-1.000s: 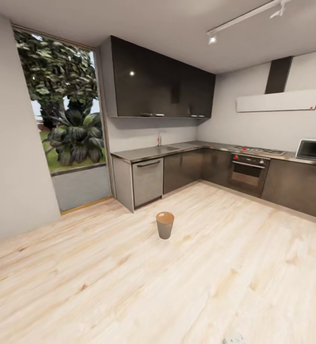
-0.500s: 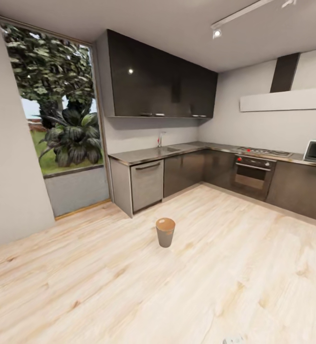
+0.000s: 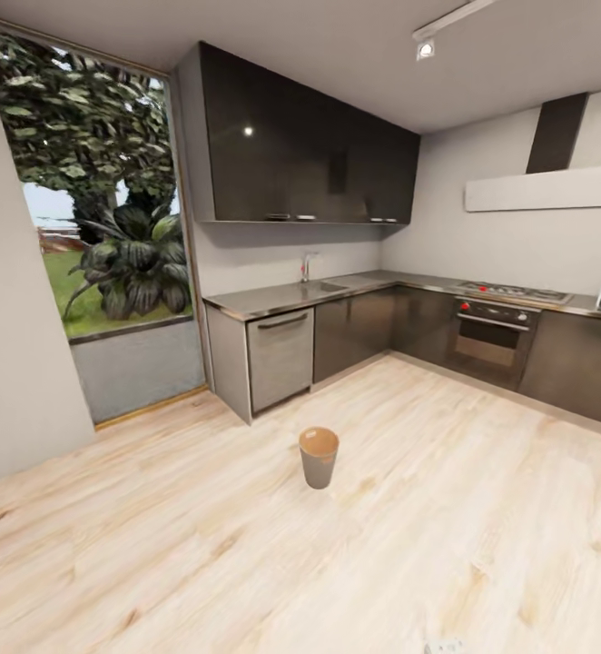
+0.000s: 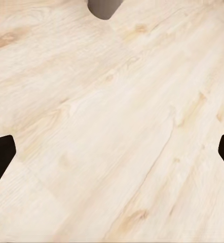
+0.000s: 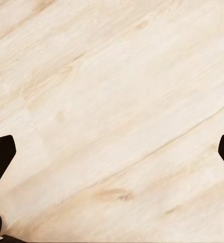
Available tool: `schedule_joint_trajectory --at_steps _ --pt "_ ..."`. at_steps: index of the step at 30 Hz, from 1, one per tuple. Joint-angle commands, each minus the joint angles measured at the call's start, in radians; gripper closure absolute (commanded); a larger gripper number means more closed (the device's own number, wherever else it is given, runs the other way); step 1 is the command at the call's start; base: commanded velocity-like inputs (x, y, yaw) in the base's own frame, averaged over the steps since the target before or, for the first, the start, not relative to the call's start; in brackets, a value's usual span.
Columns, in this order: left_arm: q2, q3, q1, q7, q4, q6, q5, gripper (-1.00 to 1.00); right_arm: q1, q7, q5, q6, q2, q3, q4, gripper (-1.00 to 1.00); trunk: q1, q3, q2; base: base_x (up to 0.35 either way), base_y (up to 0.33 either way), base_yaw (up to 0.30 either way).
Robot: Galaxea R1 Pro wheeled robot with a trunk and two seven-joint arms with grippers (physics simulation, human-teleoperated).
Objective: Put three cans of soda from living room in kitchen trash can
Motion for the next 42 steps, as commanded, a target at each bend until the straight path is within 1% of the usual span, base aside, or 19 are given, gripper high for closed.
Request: schedule_joint_trajectory --at_steps 1,28,42 --pt "0.0 0.0 0.0 0.0 0.0 0.0 0.0 -1.0 0.0 0.0 0.0 0.0 0.0 0.0 0.0 -1.0 0.0 0.0 0.0 0.347 0.103 0.0" --pt "0.0 0.0 -0.001 0.002 0.0 0.001 -0.001 -1.0 0.0 0.0 0.0 -0.001 0.0 0.0 0.002 -1.0 0.0 0.0 0.0 0.347 0.108 0.0" --pt "0.0 0.0 0.0 0.002 0.0 0.0 -0.001 -1.0 0.0 0.0 0.0 -0.001 0.0 0.0 0.002 -1.0 0.0 0.0 0.0 0.347 0.02 0.0"
